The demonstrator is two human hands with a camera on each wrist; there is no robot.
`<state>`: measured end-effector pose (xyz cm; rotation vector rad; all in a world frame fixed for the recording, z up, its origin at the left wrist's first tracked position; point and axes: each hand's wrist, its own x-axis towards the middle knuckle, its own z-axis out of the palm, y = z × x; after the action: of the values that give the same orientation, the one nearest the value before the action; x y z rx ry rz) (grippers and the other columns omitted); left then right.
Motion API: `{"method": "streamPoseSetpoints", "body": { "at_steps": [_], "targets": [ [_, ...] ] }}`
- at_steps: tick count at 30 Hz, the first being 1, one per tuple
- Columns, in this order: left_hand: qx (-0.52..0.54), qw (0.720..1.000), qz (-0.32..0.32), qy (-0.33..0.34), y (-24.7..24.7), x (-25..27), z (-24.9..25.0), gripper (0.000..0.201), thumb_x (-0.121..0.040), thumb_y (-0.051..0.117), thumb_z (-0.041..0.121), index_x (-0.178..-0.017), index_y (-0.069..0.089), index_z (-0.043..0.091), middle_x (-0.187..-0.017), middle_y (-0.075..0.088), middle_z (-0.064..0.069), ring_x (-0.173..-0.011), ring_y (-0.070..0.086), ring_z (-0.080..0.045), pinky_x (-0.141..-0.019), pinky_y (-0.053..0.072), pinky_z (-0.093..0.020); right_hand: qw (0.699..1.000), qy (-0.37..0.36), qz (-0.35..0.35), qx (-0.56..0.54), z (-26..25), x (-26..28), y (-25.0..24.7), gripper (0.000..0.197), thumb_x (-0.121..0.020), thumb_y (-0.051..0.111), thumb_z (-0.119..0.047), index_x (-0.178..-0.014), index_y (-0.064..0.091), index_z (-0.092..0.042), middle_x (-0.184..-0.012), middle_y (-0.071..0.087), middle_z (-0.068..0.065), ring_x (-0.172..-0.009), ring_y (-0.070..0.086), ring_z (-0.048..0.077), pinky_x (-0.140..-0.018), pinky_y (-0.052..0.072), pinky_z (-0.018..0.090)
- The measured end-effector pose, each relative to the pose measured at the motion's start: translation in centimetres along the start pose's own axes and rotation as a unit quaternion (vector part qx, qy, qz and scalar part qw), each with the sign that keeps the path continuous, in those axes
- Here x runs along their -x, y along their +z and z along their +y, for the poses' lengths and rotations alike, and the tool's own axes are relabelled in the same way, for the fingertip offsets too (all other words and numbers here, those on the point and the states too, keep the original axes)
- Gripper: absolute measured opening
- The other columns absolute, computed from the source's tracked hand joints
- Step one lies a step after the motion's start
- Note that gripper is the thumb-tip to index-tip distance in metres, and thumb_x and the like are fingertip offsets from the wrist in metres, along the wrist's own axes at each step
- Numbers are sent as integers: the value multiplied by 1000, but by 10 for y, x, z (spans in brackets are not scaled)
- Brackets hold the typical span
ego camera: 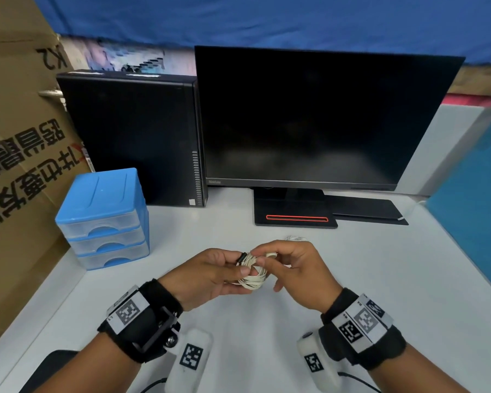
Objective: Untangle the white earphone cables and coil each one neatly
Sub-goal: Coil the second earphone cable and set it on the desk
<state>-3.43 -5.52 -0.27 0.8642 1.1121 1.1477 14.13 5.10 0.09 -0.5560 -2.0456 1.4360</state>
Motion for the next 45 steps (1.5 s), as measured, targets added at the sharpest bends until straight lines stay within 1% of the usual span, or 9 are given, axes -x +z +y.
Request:
{"method": "streamPoseSetpoints", "body": {
  "at_steps": [6,11,15,22,26,30,35,41,45],
  "targets": [
    [-47,999,16,10,0,-4,-3,33,-85,69,10,-117,68,2,-119,69,-20,-111,65,-29,-101,49,-39,1000,17,-3,-1,1,-1,-2,21,-88,70,-10,-104,76,-21,-83,76,3,-60,62,16,-44,52,27],
    [-97,992,77,3,11,-3,-1,21,-88,69,7,-108,69,1,-92,75,-5,-80,68,-13,-66,52,-22,998,49,-39,-22,1,-1,-3,24,-88,68,-6,-108,74,-18,-89,75,11,-63,61,12,-45,52,26],
    [-106,989,100,3,11,-1,-1,27,-79,74,16,-102,70,3,-85,73,-5,-66,62,-9,-53,43,-18,998,42,-50,-11,0,0,-1,26,-88,69,-5,-109,74,-19,-88,76,6,-64,63,10,-48,52,25],
    [-64,993,98,18,11,-4,-3,35,-82,73,13,-111,68,-4,-105,72,-18,-97,68,-24,-93,51,-37,999,37,-21,4,0,-1,-1,23,-88,69,-4,-109,75,-13,-78,74,5,-61,64,10,-49,54,25],
    [-115,986,119,19,14,-3,-2,20,-84,69,11,-101,68,-1,-89,70,-7,-84,63,-17,-76,47,-30,999,39,-21,6,1,-1,2,21,-88,69,-3,-105,76,-12,-81,74,12,-60,64,10,-48,52,24],
    [-138,981,132,21,23,-4,0,18,-78,56,17,-91,61,6,-84,61,-5,-82,54,-18,-75,42,-32,999,51,-6,11,2,0,5,17,-88,70,-7,-102,76,-13,-77,73,14,-58,63,13,-46,50,25],
    [-122,982,142,18,25,-7,-4,13,-98,47,2,-99,59,8,-94,63,-10,-88,61,-20,-76,56,-36,999,43,11,15,2,-1,2,12,-88,70,-12,-99,75,-15,-81,72,15,-57,64,14,-46,51,28],
    [-114,981,140,64,20,-7,-4,8,-95,56,0,-101,60,4,-84,63,-3,-75,60,-13,-68,51,-24,998,16,2,54,2,2,3,6,-91,66,-14,-91,65,-20,-89,71,6,-79,69,17,-60,61,39],
    [-115,984,116,76,20,-6,-4,15,-95,59,5,-110,57,1,-87,60,-5,-74,53,-13,-62,41,-20,998,23,-56,0,-3,5,6,26,-95,61,-10,-114,64,-28,-108,69,-1,-94,67,19,-68,61,34]
  ]
}}
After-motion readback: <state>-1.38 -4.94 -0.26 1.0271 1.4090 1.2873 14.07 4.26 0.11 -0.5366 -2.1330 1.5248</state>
